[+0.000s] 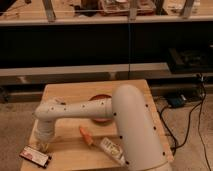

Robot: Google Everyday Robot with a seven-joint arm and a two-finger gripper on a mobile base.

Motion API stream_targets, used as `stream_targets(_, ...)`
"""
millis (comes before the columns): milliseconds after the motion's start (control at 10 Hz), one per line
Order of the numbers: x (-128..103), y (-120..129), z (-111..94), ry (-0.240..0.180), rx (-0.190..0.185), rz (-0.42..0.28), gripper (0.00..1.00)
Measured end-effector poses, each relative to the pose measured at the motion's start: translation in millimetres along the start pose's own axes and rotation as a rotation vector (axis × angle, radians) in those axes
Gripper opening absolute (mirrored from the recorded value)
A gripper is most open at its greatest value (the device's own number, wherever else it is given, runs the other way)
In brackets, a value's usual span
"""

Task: Push the eraser across the table

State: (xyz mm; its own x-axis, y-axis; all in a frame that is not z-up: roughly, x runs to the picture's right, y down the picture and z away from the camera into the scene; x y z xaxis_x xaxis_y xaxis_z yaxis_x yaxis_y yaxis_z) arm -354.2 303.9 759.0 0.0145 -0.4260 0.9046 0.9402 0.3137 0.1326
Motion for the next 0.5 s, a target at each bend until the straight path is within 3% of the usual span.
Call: stream_targets(500,-12.6,-10.2,1.3,-0.020,-0.003,-0.059,0.00)
